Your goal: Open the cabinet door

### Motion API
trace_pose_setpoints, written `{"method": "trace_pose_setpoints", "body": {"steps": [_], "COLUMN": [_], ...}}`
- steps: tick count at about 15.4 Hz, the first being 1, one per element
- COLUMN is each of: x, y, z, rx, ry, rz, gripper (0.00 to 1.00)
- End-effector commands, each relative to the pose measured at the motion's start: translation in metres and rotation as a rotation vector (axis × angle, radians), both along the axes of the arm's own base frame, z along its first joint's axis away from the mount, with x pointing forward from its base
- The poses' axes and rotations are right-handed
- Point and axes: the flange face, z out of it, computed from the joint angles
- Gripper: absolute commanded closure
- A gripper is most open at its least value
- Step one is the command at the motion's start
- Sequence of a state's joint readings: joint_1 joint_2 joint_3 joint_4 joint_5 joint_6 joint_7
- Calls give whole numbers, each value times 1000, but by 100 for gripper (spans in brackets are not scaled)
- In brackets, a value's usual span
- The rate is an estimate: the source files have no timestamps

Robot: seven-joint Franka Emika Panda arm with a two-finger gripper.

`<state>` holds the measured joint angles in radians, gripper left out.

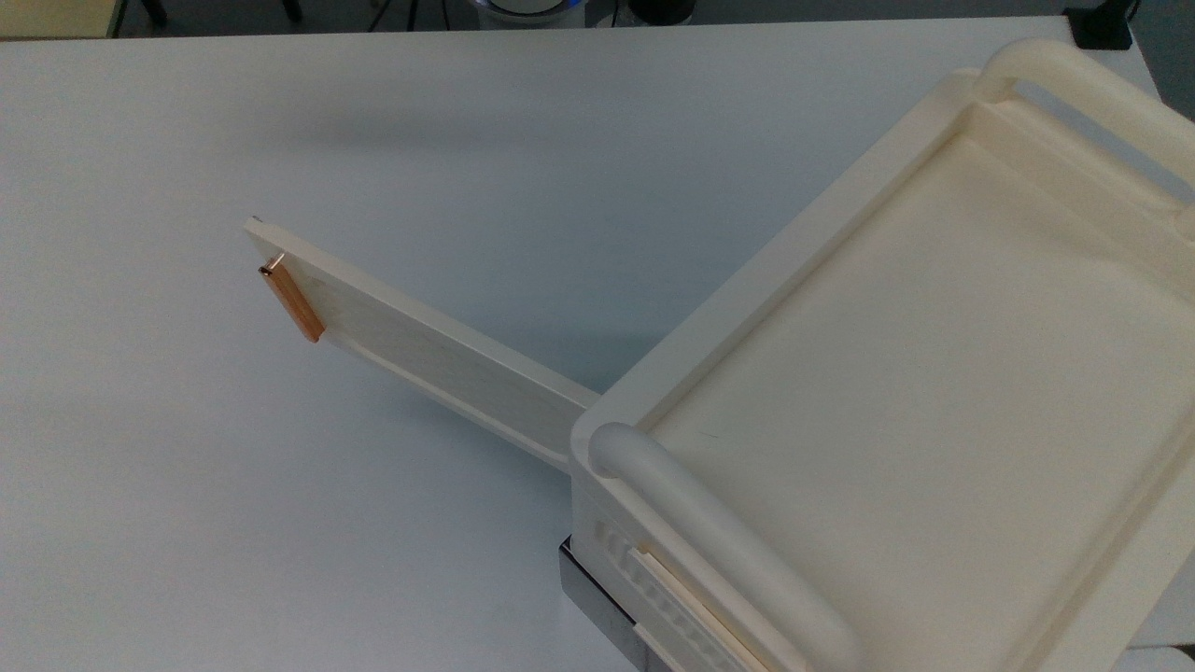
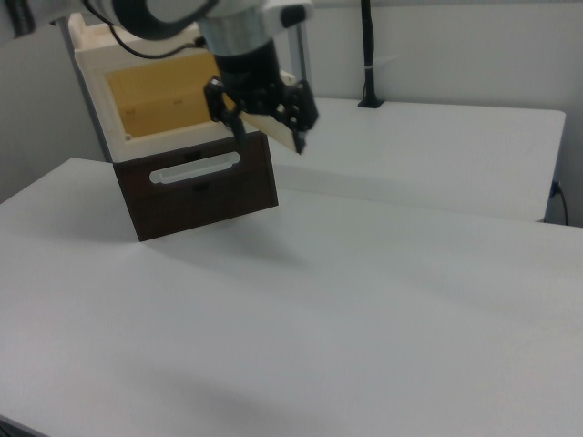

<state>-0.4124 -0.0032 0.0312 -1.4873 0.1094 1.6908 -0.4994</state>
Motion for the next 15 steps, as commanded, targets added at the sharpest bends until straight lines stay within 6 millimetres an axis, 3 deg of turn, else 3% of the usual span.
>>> {"method": "trace_pose_setpoints", "body": {"steps": [1, 5, 8, 12, 15], "x": [-12, -15, -16, 2, 9], "y": [60, 111, 138, 144, 141], "z": [17, 12, 5, -18, -18], "rx": [31, 70, 81, 25, 0], "ry": [50, 119, 148, 176, 133], "rz": [-138, -207, -191, -155, -93], "gripper": [0, 0, 0, 0, 0]}}
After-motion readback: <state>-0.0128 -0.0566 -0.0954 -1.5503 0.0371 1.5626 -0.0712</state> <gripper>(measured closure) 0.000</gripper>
